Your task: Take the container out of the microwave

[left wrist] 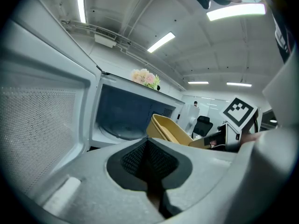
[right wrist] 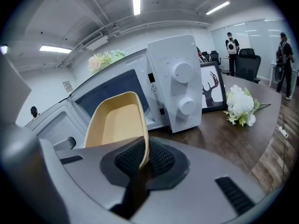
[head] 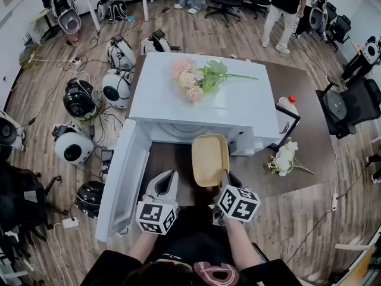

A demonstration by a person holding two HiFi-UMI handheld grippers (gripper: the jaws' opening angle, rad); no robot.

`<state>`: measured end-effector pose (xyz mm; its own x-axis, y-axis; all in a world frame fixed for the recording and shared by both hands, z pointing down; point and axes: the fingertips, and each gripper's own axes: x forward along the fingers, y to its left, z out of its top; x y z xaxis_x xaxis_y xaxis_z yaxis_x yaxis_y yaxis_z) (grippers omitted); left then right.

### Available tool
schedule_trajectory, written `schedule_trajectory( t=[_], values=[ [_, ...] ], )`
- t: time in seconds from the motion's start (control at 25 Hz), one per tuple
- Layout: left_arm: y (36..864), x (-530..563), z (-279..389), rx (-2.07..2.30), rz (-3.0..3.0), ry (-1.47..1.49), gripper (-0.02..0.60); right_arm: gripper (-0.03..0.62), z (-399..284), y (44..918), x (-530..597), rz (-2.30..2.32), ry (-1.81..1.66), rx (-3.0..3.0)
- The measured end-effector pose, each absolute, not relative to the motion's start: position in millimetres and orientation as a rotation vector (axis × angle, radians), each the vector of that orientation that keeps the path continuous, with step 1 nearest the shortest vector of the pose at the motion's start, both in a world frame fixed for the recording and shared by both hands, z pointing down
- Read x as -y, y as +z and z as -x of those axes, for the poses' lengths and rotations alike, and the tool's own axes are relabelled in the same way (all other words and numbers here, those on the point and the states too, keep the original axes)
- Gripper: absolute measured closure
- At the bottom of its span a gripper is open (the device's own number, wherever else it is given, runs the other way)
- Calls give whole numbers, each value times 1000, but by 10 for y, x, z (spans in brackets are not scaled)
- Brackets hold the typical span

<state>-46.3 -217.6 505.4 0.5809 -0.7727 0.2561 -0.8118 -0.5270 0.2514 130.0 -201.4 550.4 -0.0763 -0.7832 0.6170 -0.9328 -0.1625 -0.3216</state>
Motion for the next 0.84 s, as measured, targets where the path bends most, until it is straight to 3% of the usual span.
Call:
schedule_trajectory(
  t=[0.84],
  values=[
    [5044, 2228, 431, 1306, -2464, 153, 572, 563, -1310, 5472, 2046, -1943, 977, 1880]
  ],
)
